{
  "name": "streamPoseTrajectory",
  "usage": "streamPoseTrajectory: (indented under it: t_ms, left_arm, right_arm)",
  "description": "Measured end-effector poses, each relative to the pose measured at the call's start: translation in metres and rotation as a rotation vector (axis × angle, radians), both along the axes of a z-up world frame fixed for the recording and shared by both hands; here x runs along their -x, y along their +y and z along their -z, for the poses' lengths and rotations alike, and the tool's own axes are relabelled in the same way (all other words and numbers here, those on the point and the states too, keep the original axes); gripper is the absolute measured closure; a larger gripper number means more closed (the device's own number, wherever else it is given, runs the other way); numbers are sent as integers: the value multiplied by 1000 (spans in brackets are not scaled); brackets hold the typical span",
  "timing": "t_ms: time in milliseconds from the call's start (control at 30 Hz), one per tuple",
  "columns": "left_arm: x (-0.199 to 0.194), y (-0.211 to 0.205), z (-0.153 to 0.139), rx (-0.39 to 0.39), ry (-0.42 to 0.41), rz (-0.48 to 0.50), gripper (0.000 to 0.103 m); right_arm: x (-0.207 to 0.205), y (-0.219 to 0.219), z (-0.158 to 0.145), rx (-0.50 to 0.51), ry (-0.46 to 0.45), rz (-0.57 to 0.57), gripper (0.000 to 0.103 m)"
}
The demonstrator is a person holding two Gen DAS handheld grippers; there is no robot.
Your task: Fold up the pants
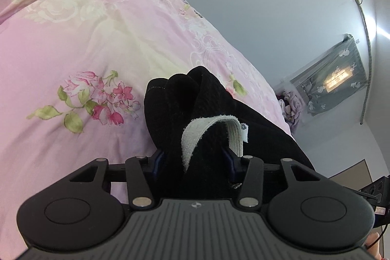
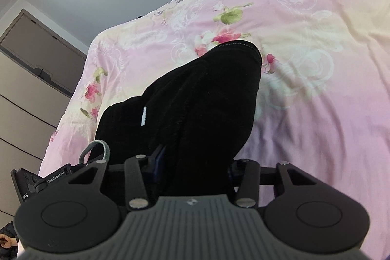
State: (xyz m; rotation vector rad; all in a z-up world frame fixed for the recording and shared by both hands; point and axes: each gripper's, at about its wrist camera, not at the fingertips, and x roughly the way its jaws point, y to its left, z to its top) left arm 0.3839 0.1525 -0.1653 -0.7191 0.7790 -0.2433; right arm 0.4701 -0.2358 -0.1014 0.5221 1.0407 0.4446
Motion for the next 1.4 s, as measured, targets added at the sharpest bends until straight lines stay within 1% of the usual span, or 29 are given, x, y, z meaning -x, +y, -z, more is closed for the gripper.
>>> streamPoseTrajectory:
  t_ms: [167,267,333,467,600,667,733,800,967,1033,1067,1133,1233,1367,1400]
  left_arm:
    - [34,18,-29,-16,-33,-11,49]
    - [53,38,-43,-39,-30,-26,49]
    - [64,54,-53,-69,-26,-35,49]
    - [83,91,-71,-135,-19,-56,49]
    - [98,127,-78,-191,7,-72,49]
    - [102,144,-75,-211,26,-78,49]
    - [105,160,-66,-212,42,-89,49]
    - [104,175,-54,-198,54,-101,49]
    - [90,198,-16,-153,66,-119,49]
    - [86,201,-3,-146,71,-120,49]
    - [85,203,3,-147,82,-118,49]
    - [88,206,12,-163,99,-96,49]
    - [93,214,30,-175,154,-79,49]
    - [99,220,45,-159,153,-78,47]
    - [99,219,47,-167,152,-78,45]
  right_arm:
    - [34,10,-19,-41,-2,-24,61]
    - [51,29,-25,-76,3,-45,61]
    - [59,47,-28,-96,1,-67,61]
    - [73,87,-25,-154,12,-110,61]
    - [84,132,-12,-221,42,-139,61]
    - [88,154,-4,-234,52,-156,61]
    - [88,175,4,-243,65,-175,61]
    - [87,192,14,-241,76,-189,61]
    - [76,221,30,-204,46,-214,61]
    - [69,226,37,-191,31,-221,61]
    - [65,225,43,-192,41,-220,61]
    - [66,225,55,-191,73,-220,61]
    - [73,222,76,-174,122,-226,61]
    - [77,215,104,-168,148,-175,60]
    - [77,215,109,-157,147,-165,60]
